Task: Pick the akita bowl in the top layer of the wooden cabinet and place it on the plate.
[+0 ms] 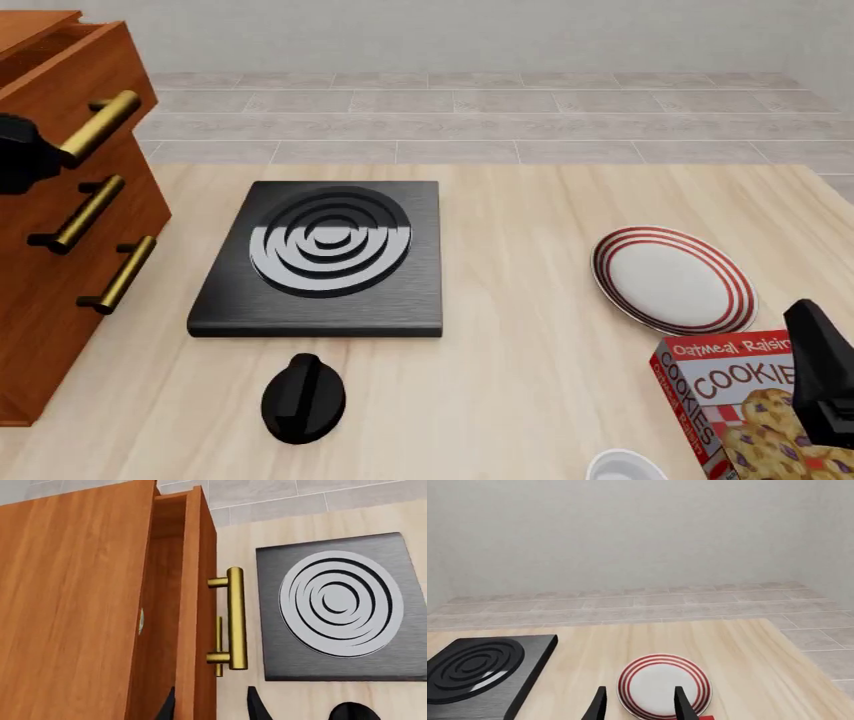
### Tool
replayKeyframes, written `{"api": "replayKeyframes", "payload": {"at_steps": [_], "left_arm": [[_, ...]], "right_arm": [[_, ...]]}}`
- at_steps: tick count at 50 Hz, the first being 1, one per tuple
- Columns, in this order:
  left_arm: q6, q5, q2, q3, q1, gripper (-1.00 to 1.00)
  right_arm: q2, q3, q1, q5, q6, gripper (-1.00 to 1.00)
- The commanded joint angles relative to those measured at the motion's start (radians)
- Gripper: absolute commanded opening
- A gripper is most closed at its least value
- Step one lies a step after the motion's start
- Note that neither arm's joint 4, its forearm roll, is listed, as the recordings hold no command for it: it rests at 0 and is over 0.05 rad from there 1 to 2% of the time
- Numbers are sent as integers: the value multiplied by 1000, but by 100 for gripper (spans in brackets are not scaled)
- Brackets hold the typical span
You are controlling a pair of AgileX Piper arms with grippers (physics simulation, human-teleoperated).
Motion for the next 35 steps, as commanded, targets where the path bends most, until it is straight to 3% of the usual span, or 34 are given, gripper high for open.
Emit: {"api": "replayKeyframes", "payload": {"at_steps": [1, 2, 9, 13, 35], "left_arm": [[-18, 37, 46, 32, -102, 100], [-56, 48, 46, 30, -141, 100], [-39, 54, 39, 22, -138, 100], [-69, 65, 33, 22, -189, 100], [-103, 71, 39, 7, -266, 100]], "right_arm": [[0, 0, -2, -1, 3, 100], [0, 0, -1, -2, 3, 100], [0, 0, -3, -2, 4, 100], [0, 1, -2, -4, 6, 100], [0, -1, -3, -5, 8, 100]]}}
